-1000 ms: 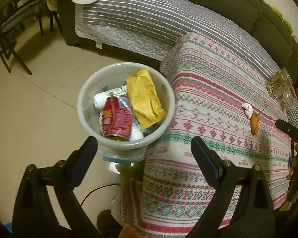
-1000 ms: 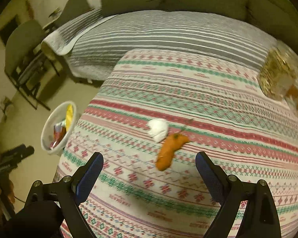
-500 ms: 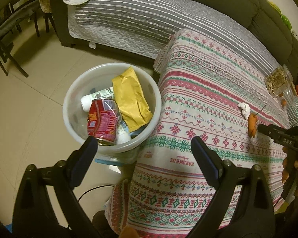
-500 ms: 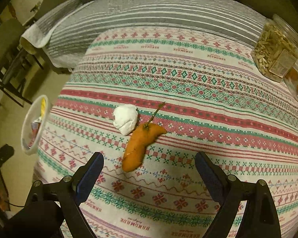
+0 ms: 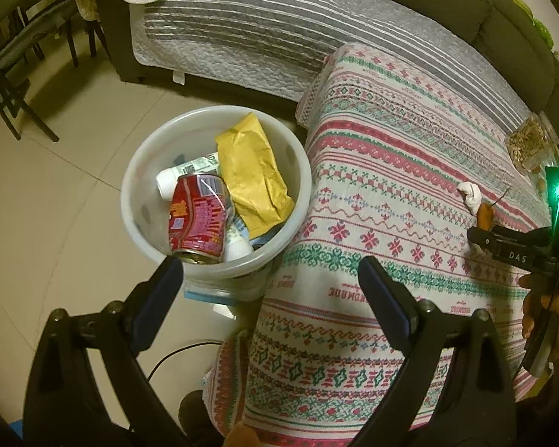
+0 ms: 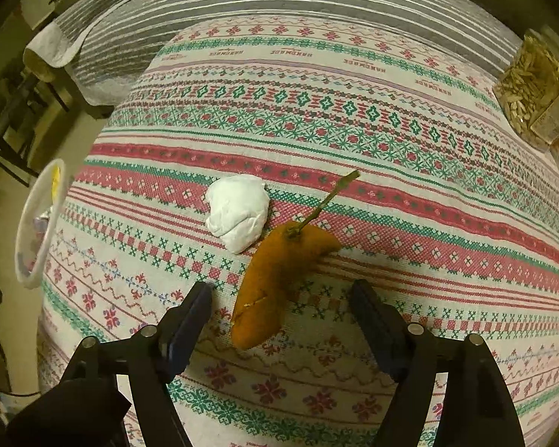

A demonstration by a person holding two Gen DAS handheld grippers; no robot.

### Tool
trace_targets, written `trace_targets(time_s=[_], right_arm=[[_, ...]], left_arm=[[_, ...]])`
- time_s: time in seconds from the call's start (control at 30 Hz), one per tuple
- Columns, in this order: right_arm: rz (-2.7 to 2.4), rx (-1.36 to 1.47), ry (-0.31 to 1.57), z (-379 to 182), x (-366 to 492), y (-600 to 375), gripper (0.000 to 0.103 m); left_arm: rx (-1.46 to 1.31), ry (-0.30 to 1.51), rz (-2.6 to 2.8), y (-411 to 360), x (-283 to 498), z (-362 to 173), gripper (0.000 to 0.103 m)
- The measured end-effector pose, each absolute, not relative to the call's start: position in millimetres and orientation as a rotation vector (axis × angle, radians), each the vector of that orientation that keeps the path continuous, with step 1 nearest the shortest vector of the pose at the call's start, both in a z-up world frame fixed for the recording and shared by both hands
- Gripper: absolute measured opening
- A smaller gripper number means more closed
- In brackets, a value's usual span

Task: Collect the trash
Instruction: 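Grasp the orange pepper with the right gripper while the left gripper grasps the white tissue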

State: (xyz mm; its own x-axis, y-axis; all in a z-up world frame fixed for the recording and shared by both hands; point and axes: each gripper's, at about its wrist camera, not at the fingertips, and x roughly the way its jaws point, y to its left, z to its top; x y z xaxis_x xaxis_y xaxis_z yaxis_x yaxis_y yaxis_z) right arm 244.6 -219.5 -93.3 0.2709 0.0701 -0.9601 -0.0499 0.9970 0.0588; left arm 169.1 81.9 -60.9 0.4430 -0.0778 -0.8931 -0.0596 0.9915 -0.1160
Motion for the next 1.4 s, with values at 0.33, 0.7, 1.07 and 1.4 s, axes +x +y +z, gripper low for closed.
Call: trace_targets(time_s=[0.33, 0.7, 1.07, 1.4], right_arm=[[0.049, 0.064, 1.266, -84.7, 245.4, -228.4, 0.025], [0.054, 0.209, 1.24, -76.1, 244.5, -282.0, 0.018], [0.028, 0.288, 1.19, -52.5, 224.0, -338.2, 0.018], [-0.009, 0.318, 1.193, -52.7, 211.9, -380.3, 0.018]], left_arm=[[-0.118, 1.117, -0.017, 72.3, 169.2, -61.5, 0.094], [-0.094, 1.131, -0.067, 39.5, 176.3, -63.6, 0.094], [-0.075, 1.127, -0.183, -35.6, 197.3, -73.3, 0.094], [-0.123, 1.104, -0.349, -117.7, 222.5, -84.3, 0.074]])
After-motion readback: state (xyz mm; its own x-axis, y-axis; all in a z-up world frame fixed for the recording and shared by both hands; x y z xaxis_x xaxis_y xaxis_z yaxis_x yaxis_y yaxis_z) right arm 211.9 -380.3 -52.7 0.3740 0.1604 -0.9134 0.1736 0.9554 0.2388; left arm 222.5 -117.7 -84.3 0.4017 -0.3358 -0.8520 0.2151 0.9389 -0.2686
